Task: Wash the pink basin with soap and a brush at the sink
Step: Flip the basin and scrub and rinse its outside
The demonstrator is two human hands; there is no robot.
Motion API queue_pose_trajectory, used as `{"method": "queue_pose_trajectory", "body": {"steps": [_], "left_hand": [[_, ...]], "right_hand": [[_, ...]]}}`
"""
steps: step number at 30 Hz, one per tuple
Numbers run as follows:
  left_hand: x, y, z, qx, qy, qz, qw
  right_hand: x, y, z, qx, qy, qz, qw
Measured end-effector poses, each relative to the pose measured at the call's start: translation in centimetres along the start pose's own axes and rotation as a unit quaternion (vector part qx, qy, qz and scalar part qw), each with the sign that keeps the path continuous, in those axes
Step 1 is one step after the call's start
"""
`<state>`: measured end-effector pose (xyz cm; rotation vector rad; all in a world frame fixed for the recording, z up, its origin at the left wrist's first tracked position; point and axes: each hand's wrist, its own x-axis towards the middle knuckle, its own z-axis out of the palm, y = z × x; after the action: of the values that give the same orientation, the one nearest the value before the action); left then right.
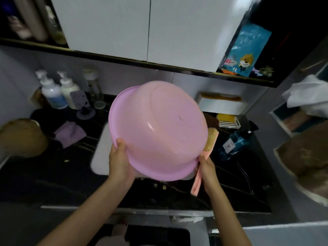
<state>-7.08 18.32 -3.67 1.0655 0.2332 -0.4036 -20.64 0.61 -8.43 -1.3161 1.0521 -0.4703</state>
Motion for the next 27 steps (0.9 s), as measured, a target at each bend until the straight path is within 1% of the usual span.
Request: {"method": "queue_pose_trajectory", "body": {"steps": [6,9,13,15,18,21,27], "left_hand": [[-3.6,0.4,-4.5,-0.051,0.084,0.020,0.995],[-4.1,0.5,-5.9,-0.055,0.119,0.015,0.991],[-4.7,0.5,-8.3,-0.074,0.174,-0.021,0.982],[-4.7,0.8,-9.2,-0.077,0.195,-0.037,0.977],[-3.5,1.3,-10.5,-0.072,0.225,-0.055,0.970],[-0.7,1.5,-10.9,-0.055,0.230,-0.082,0.968],[5.5,-0.9,-10.0,-0.011,0.206,-0.146,0.967]], "right_hand": [[-0.9,1.8,1.1,-0.065,-0.083,-0.051,0.993],[-1.2,2.7,1.7,-0.074,-0.094,-0.065,0.991],[-2.2,3.0,1.7,-0.103,-0.135,-0.105,0.980],[-2.7,2.9,1.8,-0.142,-0.164,-0.127,0.968],[-2.1,3.1,3.2,-0.212,-0.193,-0.135,0.948],[-0.8,3.6,4.9,-0.254,-0.185,-0.136,0.939],[2.2,4.9,5.8,-0.325,-0.127,-0.089,0.933]]}}
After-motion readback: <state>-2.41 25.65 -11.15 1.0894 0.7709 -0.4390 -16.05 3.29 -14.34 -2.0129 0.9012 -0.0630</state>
